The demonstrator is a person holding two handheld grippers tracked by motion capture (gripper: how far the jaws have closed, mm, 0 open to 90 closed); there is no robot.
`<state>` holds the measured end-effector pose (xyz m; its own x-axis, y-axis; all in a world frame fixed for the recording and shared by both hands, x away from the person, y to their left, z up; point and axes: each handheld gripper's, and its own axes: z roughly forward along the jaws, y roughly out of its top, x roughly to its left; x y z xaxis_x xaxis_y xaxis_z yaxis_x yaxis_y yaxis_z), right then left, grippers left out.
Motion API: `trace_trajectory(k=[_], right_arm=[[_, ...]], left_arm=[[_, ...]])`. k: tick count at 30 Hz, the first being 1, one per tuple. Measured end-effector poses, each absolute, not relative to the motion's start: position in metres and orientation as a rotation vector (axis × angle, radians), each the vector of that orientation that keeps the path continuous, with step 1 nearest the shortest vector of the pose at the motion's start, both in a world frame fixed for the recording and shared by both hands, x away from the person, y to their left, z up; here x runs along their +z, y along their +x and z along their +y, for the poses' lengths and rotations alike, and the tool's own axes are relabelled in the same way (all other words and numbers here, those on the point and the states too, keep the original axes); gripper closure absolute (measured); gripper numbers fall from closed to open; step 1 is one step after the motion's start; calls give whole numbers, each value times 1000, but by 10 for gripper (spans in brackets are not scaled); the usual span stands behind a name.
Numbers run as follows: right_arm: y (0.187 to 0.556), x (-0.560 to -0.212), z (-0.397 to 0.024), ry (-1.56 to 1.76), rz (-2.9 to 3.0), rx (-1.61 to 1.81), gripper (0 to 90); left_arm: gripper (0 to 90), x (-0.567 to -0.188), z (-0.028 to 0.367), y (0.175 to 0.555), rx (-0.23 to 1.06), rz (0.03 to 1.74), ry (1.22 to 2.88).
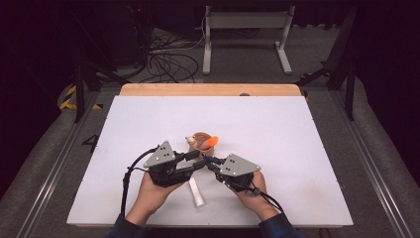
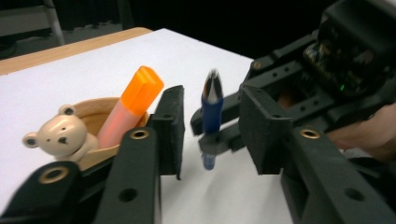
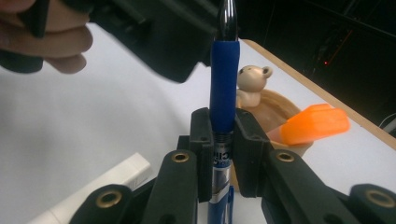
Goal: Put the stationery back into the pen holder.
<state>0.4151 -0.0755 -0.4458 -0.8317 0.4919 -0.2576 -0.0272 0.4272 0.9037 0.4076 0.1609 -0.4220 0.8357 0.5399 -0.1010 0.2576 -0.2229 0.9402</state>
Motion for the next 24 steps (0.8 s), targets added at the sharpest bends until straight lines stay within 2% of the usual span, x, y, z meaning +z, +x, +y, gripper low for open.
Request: trace_trajectory(k=[3,7,16,24], right_arm=[[417,-444,-79,431,2180,1429,800],[418,-441,-83,473,2153,1484,800],[424,-433,-85,535,2104,1580,800],[430,-423,-81,575,2049,1632,800]], left_arm=[[444,-422,163,408,309,617,1829],[377,-422,170,410,355,633,1837],[273,-433,184,412,438,672,1873],[231,-440,200,410,503,712,1865]])
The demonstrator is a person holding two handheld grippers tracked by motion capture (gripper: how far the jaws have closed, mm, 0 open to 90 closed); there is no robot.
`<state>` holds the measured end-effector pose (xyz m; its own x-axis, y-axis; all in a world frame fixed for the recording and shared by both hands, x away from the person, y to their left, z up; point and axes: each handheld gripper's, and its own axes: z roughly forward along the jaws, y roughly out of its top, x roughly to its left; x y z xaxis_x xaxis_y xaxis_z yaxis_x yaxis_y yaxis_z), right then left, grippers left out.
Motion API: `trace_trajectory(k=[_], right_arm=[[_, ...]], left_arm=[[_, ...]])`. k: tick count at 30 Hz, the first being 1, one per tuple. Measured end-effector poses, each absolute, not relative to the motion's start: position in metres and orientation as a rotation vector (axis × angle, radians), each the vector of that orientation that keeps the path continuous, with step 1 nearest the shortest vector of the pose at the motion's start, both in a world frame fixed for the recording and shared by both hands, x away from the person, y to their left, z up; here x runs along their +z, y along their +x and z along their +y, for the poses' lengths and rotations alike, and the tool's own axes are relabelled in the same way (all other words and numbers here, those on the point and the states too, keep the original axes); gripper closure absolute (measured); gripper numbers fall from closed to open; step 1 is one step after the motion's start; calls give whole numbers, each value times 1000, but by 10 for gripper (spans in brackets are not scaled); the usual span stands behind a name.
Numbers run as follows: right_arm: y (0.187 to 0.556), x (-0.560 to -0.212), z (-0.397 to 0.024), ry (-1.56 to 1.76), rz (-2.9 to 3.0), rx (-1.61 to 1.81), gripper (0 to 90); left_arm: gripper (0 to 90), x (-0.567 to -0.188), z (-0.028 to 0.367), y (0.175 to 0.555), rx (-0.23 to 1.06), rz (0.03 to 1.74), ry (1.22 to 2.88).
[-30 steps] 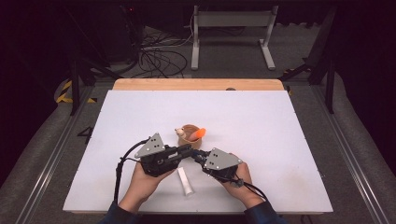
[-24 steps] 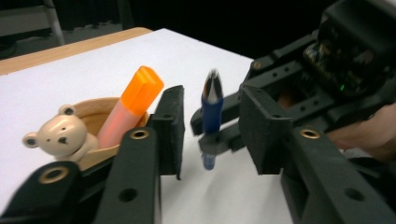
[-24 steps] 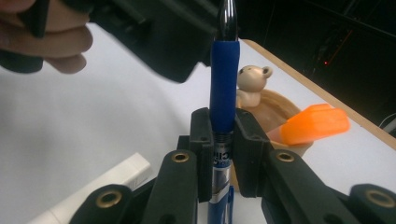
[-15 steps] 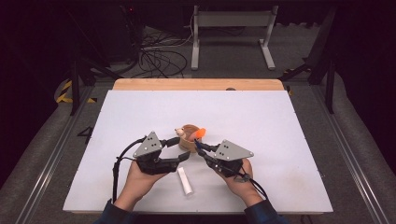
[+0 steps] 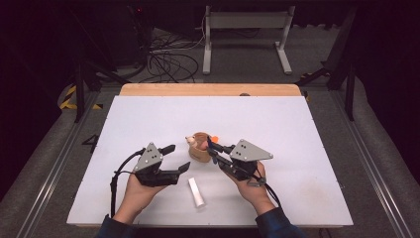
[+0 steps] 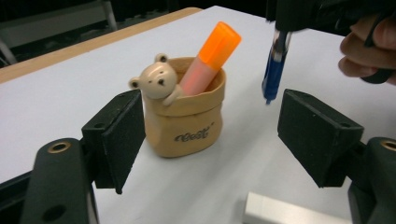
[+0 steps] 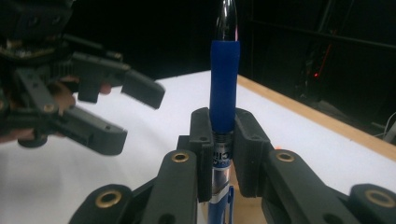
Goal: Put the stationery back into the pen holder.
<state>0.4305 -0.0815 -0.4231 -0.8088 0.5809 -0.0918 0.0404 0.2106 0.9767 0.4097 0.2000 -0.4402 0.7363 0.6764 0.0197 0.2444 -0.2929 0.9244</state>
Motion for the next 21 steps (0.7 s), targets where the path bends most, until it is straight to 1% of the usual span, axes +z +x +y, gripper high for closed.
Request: trace_trajectory(k=[6,14,21], right_arm=[[437,-418,-73,587,1994,1643,799],[445,-411,-64,596,1913,1668,799],[454,-414,-59,591,1863,1681,799]], left_arm=[[191,-444,207,410,520,733,1864],[188,-444,210,410,526,732,1863],[188,-444,211,410,504,749,1839]])
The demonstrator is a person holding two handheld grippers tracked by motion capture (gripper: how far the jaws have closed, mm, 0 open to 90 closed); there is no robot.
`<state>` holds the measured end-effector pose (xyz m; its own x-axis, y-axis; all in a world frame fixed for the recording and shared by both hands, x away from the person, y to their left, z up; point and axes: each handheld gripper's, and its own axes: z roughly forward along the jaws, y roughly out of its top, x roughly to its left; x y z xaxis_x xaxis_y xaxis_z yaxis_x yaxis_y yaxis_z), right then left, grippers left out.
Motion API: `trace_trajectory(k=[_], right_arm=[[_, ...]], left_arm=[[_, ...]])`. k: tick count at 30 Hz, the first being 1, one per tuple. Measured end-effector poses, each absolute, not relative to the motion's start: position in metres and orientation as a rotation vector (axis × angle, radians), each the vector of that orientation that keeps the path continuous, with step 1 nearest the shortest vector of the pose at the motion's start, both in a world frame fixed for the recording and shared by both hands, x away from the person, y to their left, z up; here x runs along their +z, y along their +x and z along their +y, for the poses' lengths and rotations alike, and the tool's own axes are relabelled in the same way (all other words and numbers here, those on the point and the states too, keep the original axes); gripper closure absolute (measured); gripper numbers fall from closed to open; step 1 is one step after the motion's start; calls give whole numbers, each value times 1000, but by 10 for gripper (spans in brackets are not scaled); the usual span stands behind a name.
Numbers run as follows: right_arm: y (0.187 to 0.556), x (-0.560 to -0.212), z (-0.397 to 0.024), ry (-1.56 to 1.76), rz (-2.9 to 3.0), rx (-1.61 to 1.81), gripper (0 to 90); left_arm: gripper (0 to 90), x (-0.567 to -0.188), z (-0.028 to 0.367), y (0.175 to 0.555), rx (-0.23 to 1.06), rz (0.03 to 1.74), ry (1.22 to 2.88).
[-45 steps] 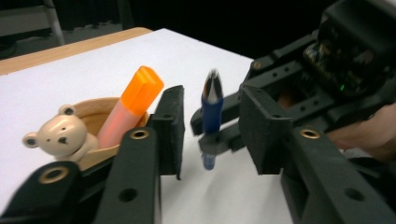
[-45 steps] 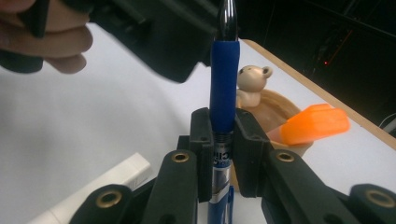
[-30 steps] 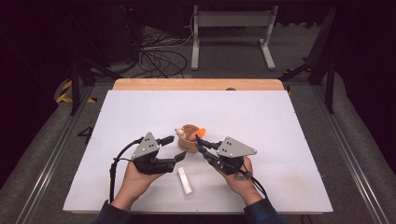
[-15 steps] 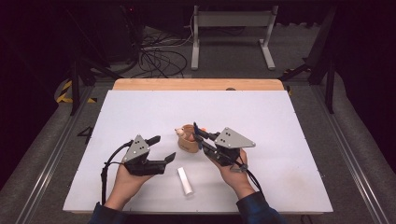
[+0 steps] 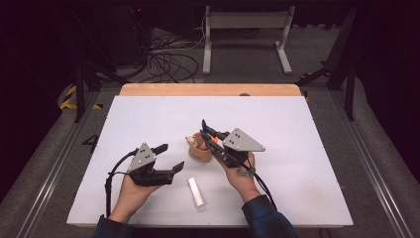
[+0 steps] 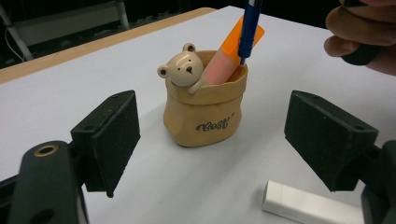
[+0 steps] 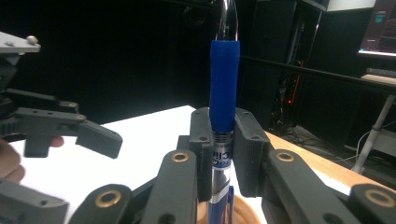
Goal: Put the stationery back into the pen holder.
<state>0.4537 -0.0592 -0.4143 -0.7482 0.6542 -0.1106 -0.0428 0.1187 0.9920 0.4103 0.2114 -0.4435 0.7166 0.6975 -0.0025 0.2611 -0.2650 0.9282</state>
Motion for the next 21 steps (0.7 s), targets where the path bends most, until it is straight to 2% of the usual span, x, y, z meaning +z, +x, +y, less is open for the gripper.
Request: trace_trajectory(k=[21], right_arm=[[469,-441,-43,600,1962,1551,786]], left_arm=[[189,-441,215,410,513,743,1835]])
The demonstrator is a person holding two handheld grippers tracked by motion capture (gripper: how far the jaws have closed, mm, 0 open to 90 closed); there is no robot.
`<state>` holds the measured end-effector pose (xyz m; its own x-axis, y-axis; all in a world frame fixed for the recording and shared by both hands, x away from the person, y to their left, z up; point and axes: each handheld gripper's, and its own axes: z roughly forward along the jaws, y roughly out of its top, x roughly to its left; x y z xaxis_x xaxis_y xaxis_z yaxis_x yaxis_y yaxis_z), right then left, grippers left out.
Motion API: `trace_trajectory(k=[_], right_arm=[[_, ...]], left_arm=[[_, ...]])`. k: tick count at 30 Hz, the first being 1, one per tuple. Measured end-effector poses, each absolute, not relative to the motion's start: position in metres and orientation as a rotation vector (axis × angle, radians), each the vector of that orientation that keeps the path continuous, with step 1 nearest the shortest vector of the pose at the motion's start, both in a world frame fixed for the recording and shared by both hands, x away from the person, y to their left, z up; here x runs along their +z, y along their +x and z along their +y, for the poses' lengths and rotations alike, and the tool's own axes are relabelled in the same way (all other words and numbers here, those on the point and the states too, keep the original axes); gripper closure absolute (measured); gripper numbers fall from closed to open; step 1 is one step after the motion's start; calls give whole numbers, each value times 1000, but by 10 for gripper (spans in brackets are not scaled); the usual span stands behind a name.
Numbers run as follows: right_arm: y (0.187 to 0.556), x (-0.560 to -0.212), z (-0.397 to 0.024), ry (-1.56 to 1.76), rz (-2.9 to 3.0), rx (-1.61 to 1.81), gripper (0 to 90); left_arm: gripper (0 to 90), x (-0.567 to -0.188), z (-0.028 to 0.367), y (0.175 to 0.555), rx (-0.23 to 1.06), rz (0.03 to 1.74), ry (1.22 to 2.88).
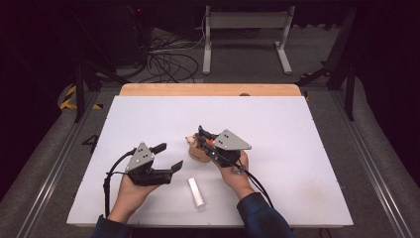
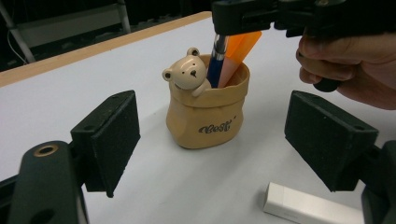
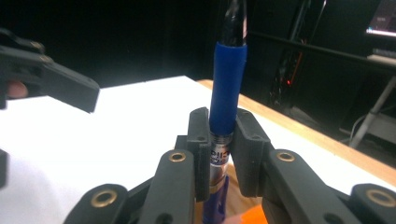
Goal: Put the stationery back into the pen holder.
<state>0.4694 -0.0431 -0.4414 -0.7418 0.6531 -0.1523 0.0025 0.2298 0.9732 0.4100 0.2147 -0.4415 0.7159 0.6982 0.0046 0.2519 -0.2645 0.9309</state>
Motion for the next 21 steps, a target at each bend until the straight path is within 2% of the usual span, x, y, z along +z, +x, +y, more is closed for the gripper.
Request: trace_trajectory(k=[12,18,21], right_arm=[[474,-447,-43,620,2003,1500,785],[472,-446,-43,622,2013,1495,731],[471,-445,-44,626,2016,1498,655]], left_arm=[[190,-442,216,411,515,741,1837],[190,-441,216,410,507,747,1825],[190,-441,217,410,507,749,1822]])
